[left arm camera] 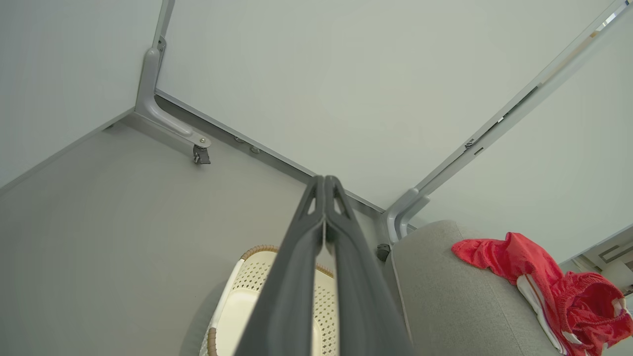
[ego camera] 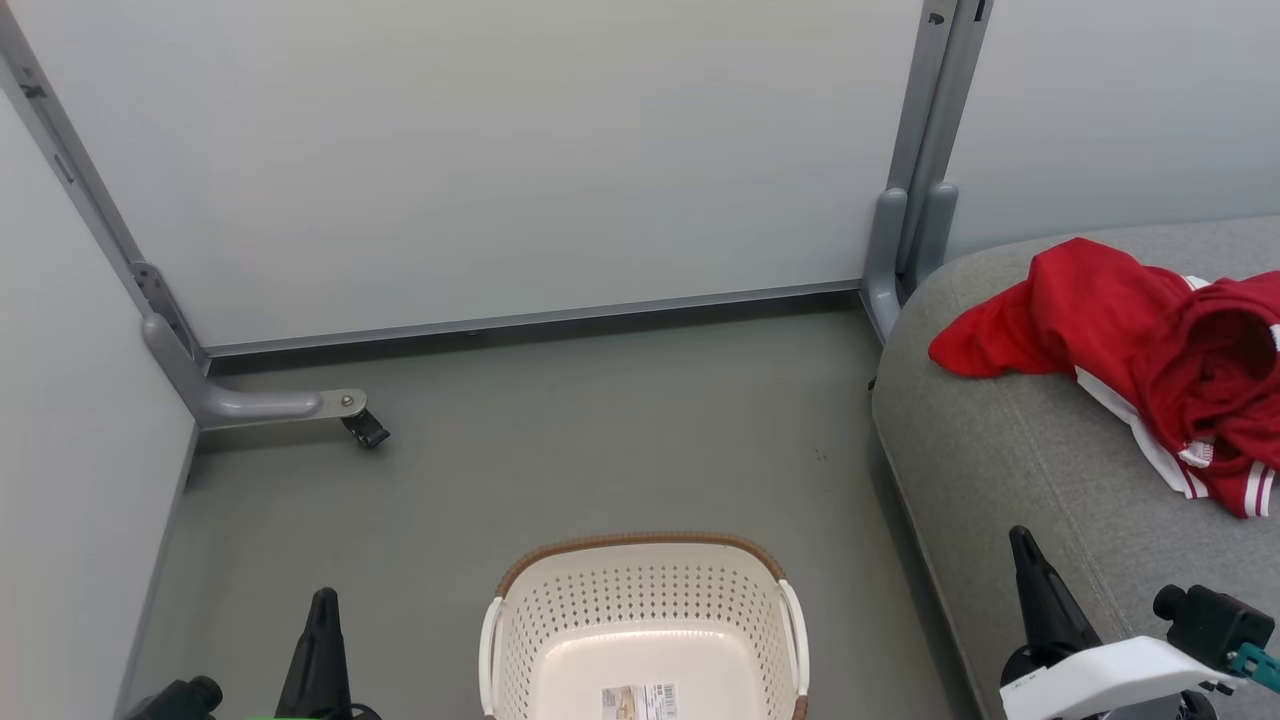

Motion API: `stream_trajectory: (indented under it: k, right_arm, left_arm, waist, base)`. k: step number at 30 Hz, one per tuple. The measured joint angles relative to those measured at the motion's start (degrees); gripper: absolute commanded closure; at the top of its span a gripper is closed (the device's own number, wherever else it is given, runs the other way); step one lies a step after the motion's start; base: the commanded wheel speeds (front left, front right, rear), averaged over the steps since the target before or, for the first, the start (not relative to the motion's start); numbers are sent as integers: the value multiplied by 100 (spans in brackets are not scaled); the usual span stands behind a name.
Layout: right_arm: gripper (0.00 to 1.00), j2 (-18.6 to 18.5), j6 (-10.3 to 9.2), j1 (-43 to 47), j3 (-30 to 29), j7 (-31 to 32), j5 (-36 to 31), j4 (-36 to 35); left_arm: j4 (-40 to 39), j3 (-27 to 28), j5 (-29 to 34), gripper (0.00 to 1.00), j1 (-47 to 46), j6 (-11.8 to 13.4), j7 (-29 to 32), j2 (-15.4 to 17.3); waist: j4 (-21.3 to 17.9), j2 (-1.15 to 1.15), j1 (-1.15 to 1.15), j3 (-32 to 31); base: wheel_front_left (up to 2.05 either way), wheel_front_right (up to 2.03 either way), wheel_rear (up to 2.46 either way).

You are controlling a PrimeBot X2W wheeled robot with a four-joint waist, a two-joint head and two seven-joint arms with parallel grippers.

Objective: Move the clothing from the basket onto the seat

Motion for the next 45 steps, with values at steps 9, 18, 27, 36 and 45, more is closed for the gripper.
stream_trajectory:
  k: [9,18,27,36,45]
  right_arm:
    - [100,-22,-1,-151,-60,172,771,76]
    - [100,-35,-1,-280,-120,333,1454,141]
    - [100,-52,-1,-397,-180,471,2091,201]
    - [100,-59,-1,-503,-237,614,2657,263]
    - [100,-63,-1,-599,-292,747,3181,311]
  left_arm:
    - [114,90,-749,100,-203,-56,164,19]
    - [193,176,-1406,100,-380,-110,327,31]
    - [277,261,-2019,100,-556,-179,467,36]
    - [345,346,-2580,100,-703,-227,606,42]
    - [426,417,-3069,100,-847,-264,732,44]
  waist:
    - [-14,0,0,59]
    - [-28,0,0,118]
    - [-43,0,0,177]
    - [-57,0,0,235]
    - [-71,0,0,294]
  base:
    - [0,0,0]
    - [0,0,0]
    - [0,0,0]
    - [0,0,0]
    - [0,0,0]
